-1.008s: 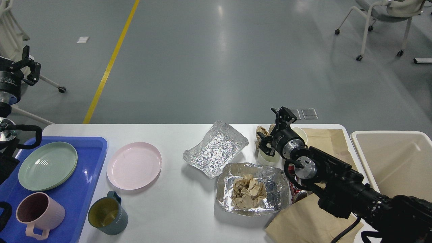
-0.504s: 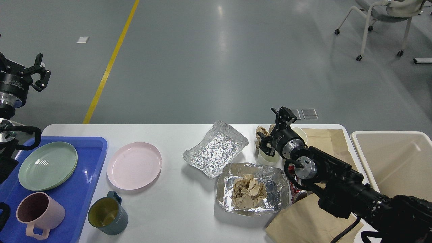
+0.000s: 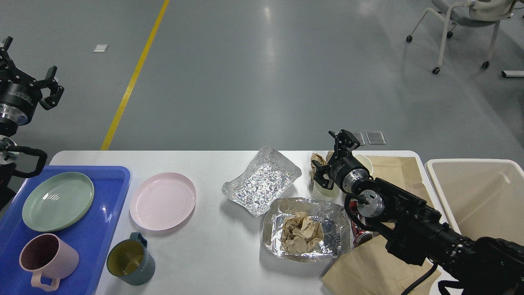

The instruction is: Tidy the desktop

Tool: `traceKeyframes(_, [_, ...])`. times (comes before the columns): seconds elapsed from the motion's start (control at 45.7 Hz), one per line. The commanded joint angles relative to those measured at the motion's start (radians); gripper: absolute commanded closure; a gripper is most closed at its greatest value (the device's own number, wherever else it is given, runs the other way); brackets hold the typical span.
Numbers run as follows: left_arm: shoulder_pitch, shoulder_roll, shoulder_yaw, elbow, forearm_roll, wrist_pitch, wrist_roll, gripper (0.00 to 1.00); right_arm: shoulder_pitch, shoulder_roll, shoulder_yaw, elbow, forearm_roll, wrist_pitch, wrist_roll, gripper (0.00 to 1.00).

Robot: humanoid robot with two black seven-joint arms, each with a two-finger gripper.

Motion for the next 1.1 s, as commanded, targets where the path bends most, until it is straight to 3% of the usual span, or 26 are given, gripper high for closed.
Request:
traceKeyframes(0.0, [-0.103,0.072,0.345,0.0,0.003,-0.011,0.006,0.03,0.0,0.0,0.0,0.0,0.0,0.0,0.0,0.0])
traceKeyframes(0.131, [-0.189,0.1,0.69,0.0,0.004,-0.099,0.012,0.03,0.0,0.0,0.0,0.0,0.0,0.0,0.0,0.0])
traceKeyframes(0.219, [-0.257,0.112,0.845,0.0,0.004,-0.171,0.012,0.03,0.0,0.0,0.0,0.0,0.0,0.0,0.0,0.0])
traceKeyframes(0.504, [-0.344,0.115,1.031,-0.009,0.006,-0.235,0.012,0.03,0.0,0.0,0.0,0.0,0.0,0.0,0.0,0.0])
traceKeyframes(0.832, [-0.442,0.086,1.568,-0.112,0.007,-0.293,0.011,0.04,0.0,0.0,0.0,0.0,0.0,0.0,0.0,0.0])
traceKeyframes(0.92, [-0.47,0.052,1.652,-0.142,0.009,-0.353,0.011,0.03,0.0,0.0,0.0,0.0,0.0,0.0,0.0,0.0])
traceKeyframes(1.051, [-0.499,0.029,1.744,-0.155,0.012,-0.528,0.015,0.03,0.0,0.0,0.0,0.0,0.0,0.0,0.0,0.0])
traceKeyframes(1.073, [-0.501,0.02,1.757,-0.155,0.013,-0.528,0.02,0.03,0.0,0.0,0.0,0.0,0.0,0.0,0.0,0.0])
